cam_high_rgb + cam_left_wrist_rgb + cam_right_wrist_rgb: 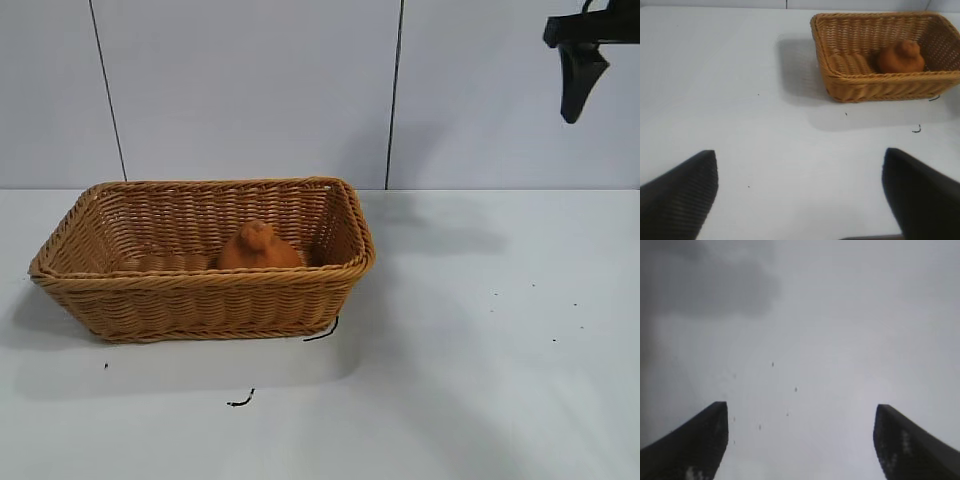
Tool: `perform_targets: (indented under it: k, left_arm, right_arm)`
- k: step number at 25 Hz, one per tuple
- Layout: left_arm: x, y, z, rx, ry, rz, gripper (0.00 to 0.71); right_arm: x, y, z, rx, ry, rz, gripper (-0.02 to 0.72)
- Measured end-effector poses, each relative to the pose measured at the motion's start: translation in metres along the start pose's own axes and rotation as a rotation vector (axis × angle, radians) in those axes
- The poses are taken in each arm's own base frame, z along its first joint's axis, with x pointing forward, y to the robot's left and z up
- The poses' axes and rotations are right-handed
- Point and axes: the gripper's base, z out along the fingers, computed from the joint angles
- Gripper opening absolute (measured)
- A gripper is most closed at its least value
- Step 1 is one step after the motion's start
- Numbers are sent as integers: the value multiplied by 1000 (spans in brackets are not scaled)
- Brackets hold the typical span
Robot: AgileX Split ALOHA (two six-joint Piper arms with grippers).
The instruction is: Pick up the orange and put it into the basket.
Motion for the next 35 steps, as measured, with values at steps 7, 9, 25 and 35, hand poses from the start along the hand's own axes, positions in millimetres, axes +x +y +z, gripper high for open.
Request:
perform_targets:
  k: [7,9,25,35]
  left_arm:
    - [0,0,0,0,-1,0,639]
    - [0,0,0,0,-1,0,639]
    - [0,0,0,0,-1,0,639]
    - [0,0,0,0,-1,0,639]
  right_arm:
    - [113,-4,-42,0,53,-46,570]
    - [145,-5,-48,0,60,-49,570]
    - [322,-10,-60,-14,-425,-67,568]
    - [367,-12,-86,-12,-754,-62,568]
